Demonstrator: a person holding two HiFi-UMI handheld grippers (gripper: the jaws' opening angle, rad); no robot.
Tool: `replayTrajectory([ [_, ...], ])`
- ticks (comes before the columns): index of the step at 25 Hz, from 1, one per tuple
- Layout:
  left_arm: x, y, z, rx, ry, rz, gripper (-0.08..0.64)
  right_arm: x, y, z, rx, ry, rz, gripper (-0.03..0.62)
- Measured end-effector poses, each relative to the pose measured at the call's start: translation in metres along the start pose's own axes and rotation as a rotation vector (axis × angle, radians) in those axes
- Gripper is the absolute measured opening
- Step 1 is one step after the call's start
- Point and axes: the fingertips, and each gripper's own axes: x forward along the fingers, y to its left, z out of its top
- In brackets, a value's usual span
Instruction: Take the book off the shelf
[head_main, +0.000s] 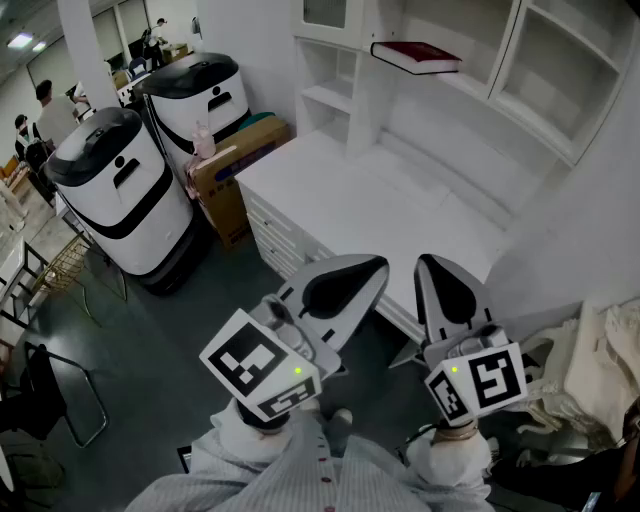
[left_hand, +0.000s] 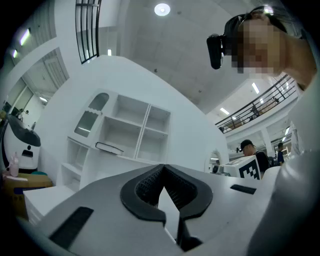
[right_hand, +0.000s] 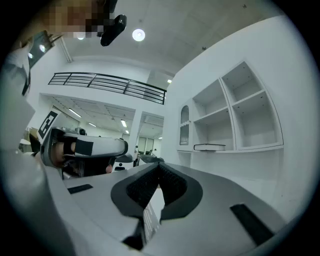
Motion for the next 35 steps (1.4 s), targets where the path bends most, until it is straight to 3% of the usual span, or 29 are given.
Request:
replayTrajectory([
  [9, -0.001, -0.001, -0.005, -0.011, -0.001, 0.021, 0.011, -0.009, -0.006, 0.002, 0.016, -0.025, -0.015, 0.014],
  [25, 0.027, -0.025, -0.025, 0.014, 0.009, 0.106, 0.011, -0.033, -0.036, -0.006, 0.040, -0.048, 0.079, 0.014],
  [35, 0.043, 0.009, -0.034, 0.009, 0.015, 0.124, 0.011, 0.001, -0.052, -0.024, 0.066, -0.035, 0.101, 0.014],
])
